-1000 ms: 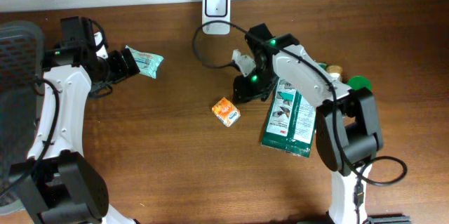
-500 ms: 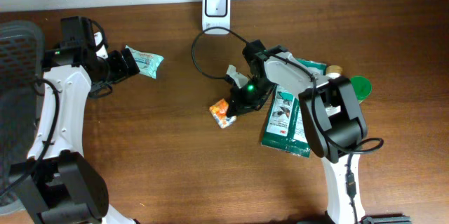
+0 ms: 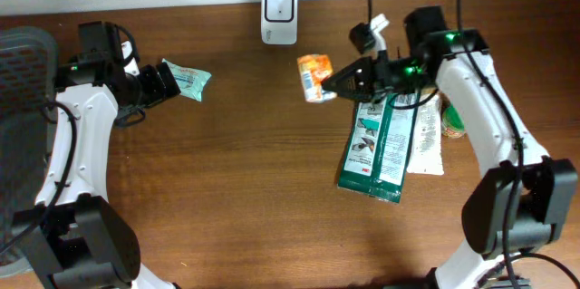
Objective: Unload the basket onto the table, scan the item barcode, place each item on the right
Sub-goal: 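Raise the orange packet to the scanner with the right gripper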
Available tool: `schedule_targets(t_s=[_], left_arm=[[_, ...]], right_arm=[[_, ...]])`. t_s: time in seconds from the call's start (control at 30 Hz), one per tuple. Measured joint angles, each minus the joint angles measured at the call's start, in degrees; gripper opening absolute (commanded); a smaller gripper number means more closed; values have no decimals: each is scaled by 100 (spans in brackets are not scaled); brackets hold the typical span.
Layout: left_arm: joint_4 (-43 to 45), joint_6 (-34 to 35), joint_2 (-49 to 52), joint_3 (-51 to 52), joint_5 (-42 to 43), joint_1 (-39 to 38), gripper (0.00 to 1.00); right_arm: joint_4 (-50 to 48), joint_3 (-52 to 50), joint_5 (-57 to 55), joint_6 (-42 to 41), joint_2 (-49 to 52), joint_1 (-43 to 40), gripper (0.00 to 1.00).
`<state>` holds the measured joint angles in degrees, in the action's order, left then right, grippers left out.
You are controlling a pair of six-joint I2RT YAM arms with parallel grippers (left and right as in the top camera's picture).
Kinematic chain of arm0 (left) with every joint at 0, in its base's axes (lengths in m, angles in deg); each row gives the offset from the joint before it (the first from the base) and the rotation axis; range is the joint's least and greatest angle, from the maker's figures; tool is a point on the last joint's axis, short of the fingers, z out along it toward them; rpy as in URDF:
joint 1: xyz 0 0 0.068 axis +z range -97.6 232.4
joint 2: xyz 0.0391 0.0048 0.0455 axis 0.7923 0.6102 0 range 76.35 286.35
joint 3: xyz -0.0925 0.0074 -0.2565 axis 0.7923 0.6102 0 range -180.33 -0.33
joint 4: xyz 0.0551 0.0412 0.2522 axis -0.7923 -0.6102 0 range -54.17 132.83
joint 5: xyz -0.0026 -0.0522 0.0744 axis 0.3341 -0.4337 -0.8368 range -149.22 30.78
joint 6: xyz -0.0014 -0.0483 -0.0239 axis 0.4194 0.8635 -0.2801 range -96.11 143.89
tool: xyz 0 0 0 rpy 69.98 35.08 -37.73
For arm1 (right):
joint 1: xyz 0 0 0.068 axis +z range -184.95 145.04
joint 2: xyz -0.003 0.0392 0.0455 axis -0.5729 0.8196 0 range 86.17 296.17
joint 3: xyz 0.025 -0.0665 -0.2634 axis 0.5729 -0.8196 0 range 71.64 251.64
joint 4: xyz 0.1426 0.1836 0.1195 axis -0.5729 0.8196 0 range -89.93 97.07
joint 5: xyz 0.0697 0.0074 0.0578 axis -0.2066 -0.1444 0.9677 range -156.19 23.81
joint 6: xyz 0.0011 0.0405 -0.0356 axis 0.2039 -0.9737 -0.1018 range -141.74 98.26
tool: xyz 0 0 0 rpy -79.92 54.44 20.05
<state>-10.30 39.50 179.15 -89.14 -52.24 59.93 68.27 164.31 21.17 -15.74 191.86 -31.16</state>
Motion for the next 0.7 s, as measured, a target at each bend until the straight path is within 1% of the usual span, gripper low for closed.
schedule_targets(t_s=[0.13, 0.17, 0.23, 0.27, 0.33, 0.37, 0.43, 0.47, 0.5, 0.53, 0.57, 0.63, 0.67, 0.7], left_arm=[[-2, -2, 0, 0, 0, 0, 99], [-2, 0, 0, 0, 0, 0, 99], [0, -2, 0, 0, 0, 0, 99], [-2, 0, 0, 0, 2, 0, 99], [-2, -2, 0, 0, 2, 0, 99], [0, 0, 0, 0, 0, 0, 99], [2, -2, 0, 0, 0, 0, 99], [-9, -2, 0, 0, 0, 0, 99], [7, -2, 0, 0, 2, 0, 99], [0, 0, 0, 0, 2, 0, 99], [-4, 0, 0, 0, 0, 0, 99], [-11, 0, 0, 0, 0, 0, 99], [0, -2, 0, 0, 2, 0, 99], [-15, 0, 0, 0, 2, 0, 99]], right_arm=[[9, 0, -72, 22, 0, -17, 4], [4, 0, -363, 22, -2, 4, 5], [-2, 0, -1753, -157, -2, 190, 4], [-33, 2, -3012, -490, 0, 450, 4], [90, 160, -4367, -938, 4, 743, 4], [203, 457, -4986, -1165, 22, 870, 4], [251, 1768, -6507, -1523, 96, 1215, 4], [188, 2288, -7073, -1578, 229, 1346, 4], [-468, 2658, -7910, -1519, 435, 1497, 4], [-920, 2852, -8518, -1410, 678, 1681, 4], [-1812, 2835, -9226, -1123, 898, 1882, 4], [-3453, 2841, -10448, -66, 1576, 2273, 4], [-3943, 2837, -10775, 378, 1845, 2371, 4], [-4712, 2828, -11060, 1084, 2208, 2437, 4]])
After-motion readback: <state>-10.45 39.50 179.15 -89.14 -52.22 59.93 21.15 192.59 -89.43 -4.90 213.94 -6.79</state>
